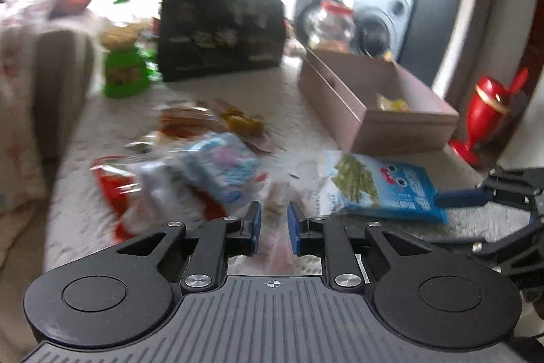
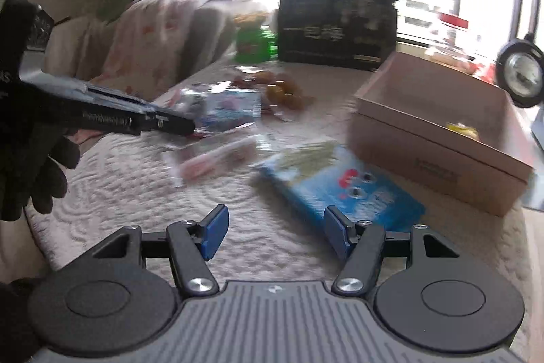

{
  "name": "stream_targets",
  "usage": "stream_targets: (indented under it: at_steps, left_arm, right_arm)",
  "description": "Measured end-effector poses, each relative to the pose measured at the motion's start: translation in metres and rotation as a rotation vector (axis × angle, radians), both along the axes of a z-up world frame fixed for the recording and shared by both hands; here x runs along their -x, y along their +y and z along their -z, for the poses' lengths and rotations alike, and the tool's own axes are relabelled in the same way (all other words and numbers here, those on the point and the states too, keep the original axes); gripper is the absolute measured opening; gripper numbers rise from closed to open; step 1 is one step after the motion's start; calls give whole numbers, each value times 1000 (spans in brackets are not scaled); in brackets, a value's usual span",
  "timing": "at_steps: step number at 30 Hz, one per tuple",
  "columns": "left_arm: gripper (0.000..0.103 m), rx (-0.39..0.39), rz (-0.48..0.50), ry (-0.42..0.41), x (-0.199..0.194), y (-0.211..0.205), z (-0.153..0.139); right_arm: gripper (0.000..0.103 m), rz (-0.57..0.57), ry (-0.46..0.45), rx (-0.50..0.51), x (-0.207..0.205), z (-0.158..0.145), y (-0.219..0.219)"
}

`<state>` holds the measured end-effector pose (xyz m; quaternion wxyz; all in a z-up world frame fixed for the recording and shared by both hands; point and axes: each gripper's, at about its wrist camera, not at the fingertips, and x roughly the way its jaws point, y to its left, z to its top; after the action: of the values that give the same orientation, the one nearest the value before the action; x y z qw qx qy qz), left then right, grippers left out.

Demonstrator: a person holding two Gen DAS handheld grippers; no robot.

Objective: Organize snacks
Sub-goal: 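Grasp the blue seaweed snack bag with the right tool while the left tool grasps a clear bar packet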

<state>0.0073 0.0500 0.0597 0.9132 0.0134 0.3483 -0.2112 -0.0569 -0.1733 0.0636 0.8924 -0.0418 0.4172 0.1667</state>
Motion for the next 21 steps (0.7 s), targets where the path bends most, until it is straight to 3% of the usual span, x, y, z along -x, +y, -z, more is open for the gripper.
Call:
stream_targets:
  at_steps: [4, 8, 13, 15, 17, 21]
  left_arm:
    - [24, -76, 64, 60, -8, -21, 12]
    - [26, -199, 110, 4, 1, -43, 20]
    - [52, -229, 155, 20, 1, -56, 22]
    - [71, -228, 183, 30, 2, -60, 23]
    - [82, -210, 217, 53, 2, -62, 25]
    - [81, -166, 235, 46, 5, -58, 21]
  right_arm:
    - [62, 75, 3, -16, 3, 14, -20]
    - [62, 109, -9, -14, 10, 30, -29]
    - [62, 52, -66, -19, 8, 19, -29]
    - [63, 5, -108, 4, -2, 9, -28]
    - [72, -53, -112, 0, -20, 6, -32]
    - [72, -58, 9, -57, -65, 18, -50]
